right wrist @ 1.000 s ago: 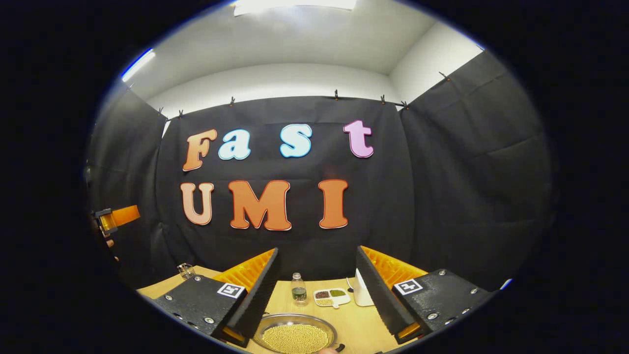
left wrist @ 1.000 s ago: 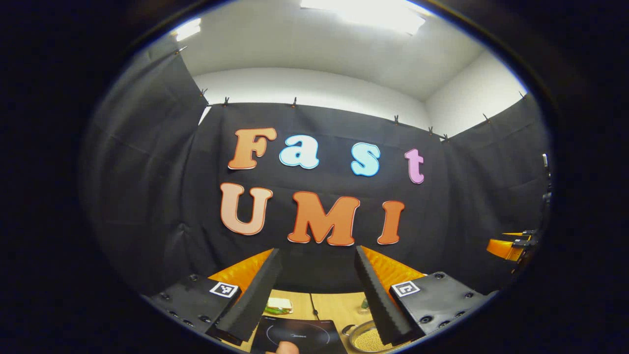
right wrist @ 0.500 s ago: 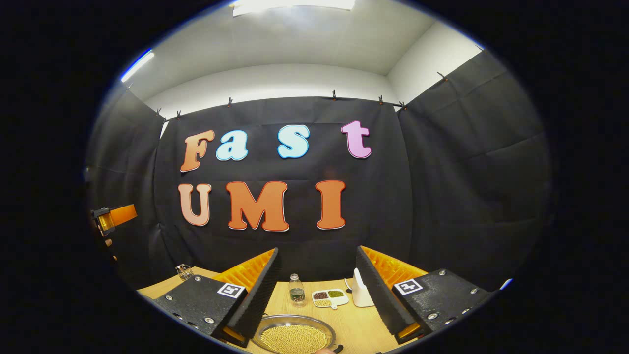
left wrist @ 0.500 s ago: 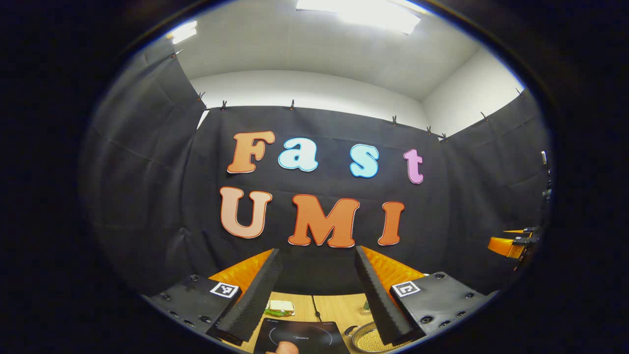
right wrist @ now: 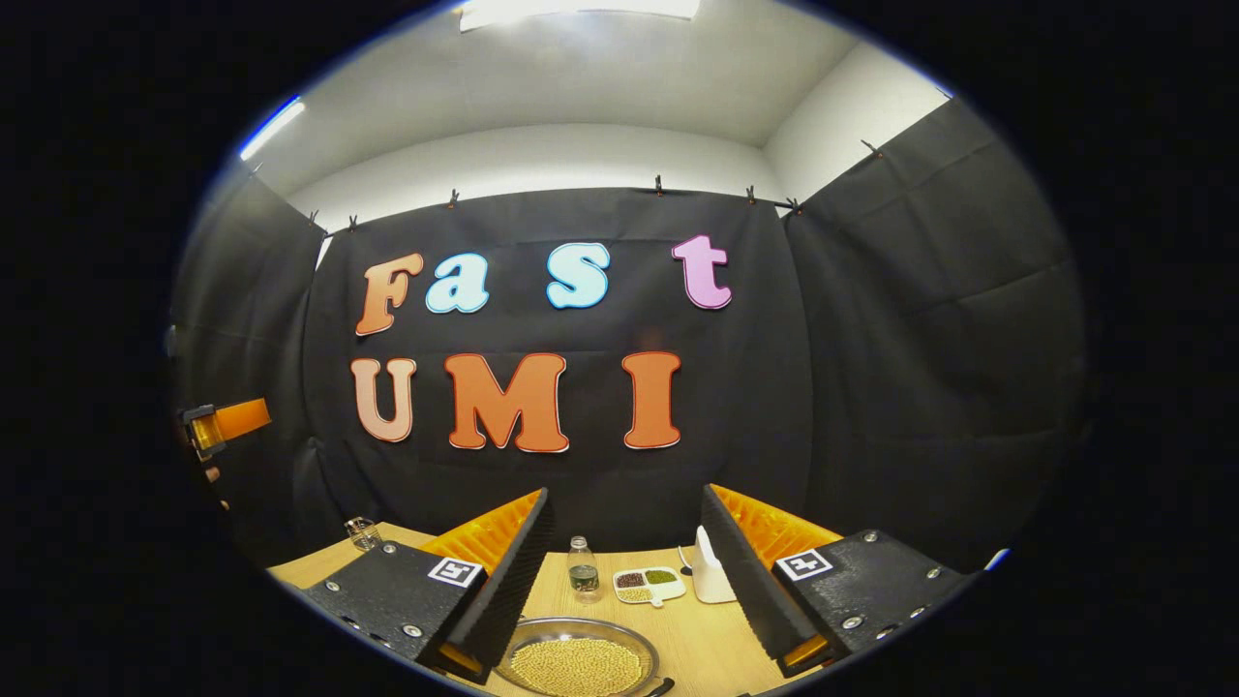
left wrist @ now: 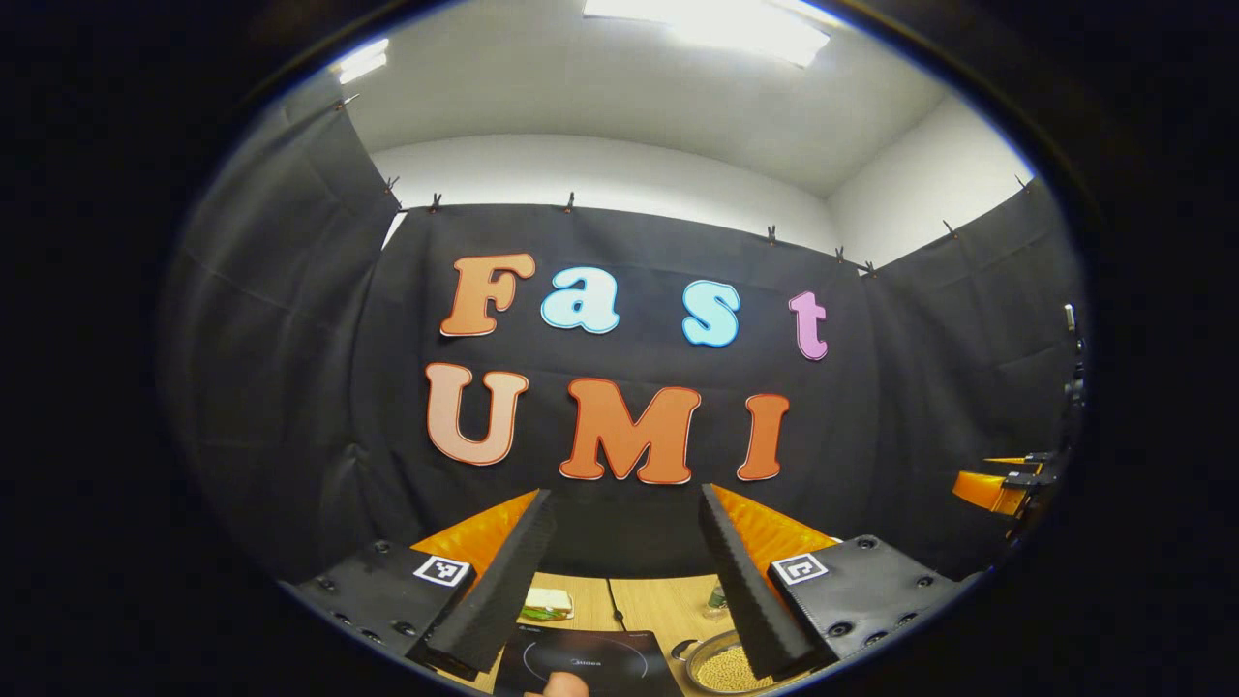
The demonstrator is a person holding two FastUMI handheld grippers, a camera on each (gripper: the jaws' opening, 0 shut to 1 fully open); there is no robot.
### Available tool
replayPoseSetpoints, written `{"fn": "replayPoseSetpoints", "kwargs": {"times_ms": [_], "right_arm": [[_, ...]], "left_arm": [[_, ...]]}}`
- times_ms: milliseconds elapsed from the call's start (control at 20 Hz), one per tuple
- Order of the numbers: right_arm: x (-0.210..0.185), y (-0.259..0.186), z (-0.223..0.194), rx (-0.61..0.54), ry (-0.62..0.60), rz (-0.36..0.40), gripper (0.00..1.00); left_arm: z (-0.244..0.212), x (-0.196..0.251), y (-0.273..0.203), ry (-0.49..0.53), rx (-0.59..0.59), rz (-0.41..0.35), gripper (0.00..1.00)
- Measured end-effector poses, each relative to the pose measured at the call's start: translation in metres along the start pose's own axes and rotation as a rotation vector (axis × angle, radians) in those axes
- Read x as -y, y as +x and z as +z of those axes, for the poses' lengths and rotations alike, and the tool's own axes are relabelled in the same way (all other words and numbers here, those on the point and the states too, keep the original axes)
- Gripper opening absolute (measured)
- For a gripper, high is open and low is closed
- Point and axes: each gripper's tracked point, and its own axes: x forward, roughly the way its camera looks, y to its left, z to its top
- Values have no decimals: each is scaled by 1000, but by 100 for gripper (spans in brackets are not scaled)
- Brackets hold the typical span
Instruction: First push the handle of the pot to place it horizontally, then grasp the pot with both hands and set it on the induction cooktop.
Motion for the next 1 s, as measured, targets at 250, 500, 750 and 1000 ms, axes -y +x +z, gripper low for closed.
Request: {"fn": "replayPoseSetpoints", "kwargs": {"times_ms": [250,500,750,1000], "right_arm": [[-4,1,-10,-11,-5,23,79],[-5,3,-30,-42,-32,31,58],[-9,1,-53,-77,-29,38,37],[-16,-5,-81,-115,-36,51,21]], "left_arm": [[-1,-1,-1,-2,-7,1,99],[-4,4,-2,14,-8,-5,99],[-6,8,-1,17,-8,-15,99],[-13,4,3,10,-32,-8,99]]}}
